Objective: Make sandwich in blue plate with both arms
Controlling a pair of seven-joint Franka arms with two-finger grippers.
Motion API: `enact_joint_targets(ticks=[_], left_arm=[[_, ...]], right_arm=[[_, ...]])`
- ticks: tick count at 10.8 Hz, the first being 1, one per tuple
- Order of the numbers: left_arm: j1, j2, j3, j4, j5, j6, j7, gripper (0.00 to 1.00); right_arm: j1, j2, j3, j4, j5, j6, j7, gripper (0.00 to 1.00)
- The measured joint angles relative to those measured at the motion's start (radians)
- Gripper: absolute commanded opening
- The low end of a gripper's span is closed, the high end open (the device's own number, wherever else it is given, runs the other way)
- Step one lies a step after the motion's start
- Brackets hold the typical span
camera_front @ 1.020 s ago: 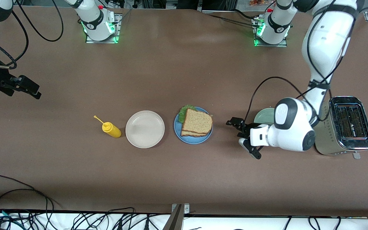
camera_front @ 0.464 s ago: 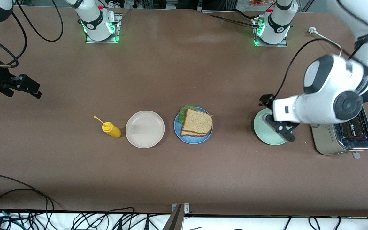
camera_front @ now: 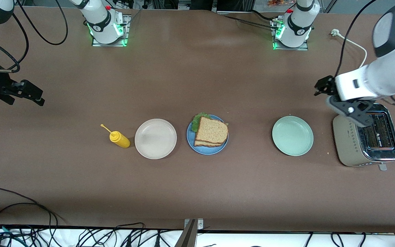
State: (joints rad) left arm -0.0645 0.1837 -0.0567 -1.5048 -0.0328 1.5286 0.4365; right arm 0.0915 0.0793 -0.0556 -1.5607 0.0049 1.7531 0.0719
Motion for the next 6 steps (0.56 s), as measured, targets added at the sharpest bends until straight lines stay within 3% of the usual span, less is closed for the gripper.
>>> enact_joint_targets(ticks=[3,6], left_arm=[[0.003,-0.083,0.014,-0.038,0.063,0.047,-0.038,1.00],[0.004,-0.168,0.010,-0.089,0.073,0.057,-0.248,1.00]], right_arm=[[0.000,0.000,0.000,0.000,0.000,0.000,0.000,1.00],[0.000,0.001,0.000,0.000,0.000,0.000,0.000,1.00]])
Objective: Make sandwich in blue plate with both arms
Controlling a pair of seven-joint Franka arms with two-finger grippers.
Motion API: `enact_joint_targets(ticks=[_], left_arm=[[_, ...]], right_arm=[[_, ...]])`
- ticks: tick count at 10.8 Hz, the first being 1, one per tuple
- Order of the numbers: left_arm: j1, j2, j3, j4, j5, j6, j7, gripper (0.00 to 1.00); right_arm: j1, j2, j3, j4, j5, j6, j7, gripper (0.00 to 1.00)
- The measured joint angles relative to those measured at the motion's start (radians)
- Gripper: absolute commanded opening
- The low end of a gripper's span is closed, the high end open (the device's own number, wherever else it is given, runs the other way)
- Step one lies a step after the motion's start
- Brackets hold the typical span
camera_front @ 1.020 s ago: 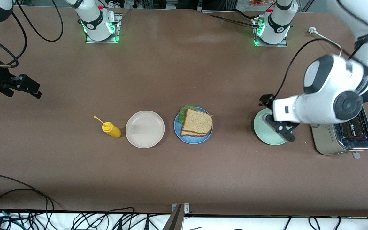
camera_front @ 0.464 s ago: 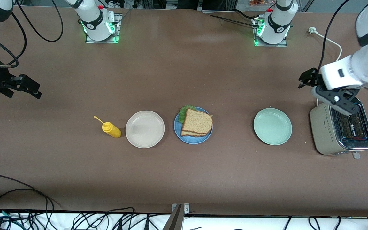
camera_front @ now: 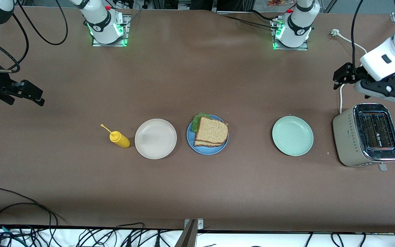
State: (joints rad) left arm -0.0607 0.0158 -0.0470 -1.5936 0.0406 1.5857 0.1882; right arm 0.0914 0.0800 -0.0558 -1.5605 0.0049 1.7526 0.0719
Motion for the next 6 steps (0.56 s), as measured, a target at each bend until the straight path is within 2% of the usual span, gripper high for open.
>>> enact_joint_targets(ticks=[3,6], left_arm=[[0.024,-0.085,-0.013,-0.078,-0.044,0.001,-0.039,1.00],[0.031,-0.093,-0.015,-0.092,-0.082,-0.002,-0.091,1.00]], right_arm=[[0.000,0.000,0.000,0.000,0.000,0.000,0.000,1.00],[0.000,0.000,0.000,0.000,0.000,0.000,0.000,1.00]])
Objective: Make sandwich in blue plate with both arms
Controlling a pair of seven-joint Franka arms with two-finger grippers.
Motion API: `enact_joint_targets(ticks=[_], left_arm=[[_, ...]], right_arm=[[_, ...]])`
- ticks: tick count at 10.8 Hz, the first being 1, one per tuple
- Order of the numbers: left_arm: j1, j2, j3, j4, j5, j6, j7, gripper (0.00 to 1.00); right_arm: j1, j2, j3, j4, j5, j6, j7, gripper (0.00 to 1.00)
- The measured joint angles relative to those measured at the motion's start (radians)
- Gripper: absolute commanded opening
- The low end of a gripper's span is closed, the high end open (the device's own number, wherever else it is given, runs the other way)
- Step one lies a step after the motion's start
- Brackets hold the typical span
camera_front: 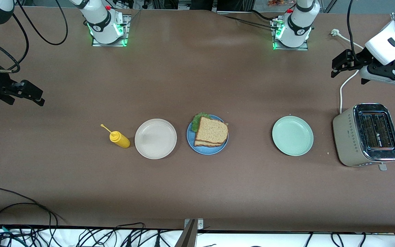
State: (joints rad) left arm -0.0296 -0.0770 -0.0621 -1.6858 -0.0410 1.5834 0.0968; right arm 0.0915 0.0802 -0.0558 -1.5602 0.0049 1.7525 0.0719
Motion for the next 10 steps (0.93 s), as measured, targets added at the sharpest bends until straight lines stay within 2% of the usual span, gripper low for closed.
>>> enact_joint_targets(ticks=[10], left_arm=[[0.000,0.009,-0.005,0.028,0.009,-0.075,-0.041,1.00]], right_arm=[[0.000,0.000,0.000,0.000,0.000,0.000,0.000,1.00]])
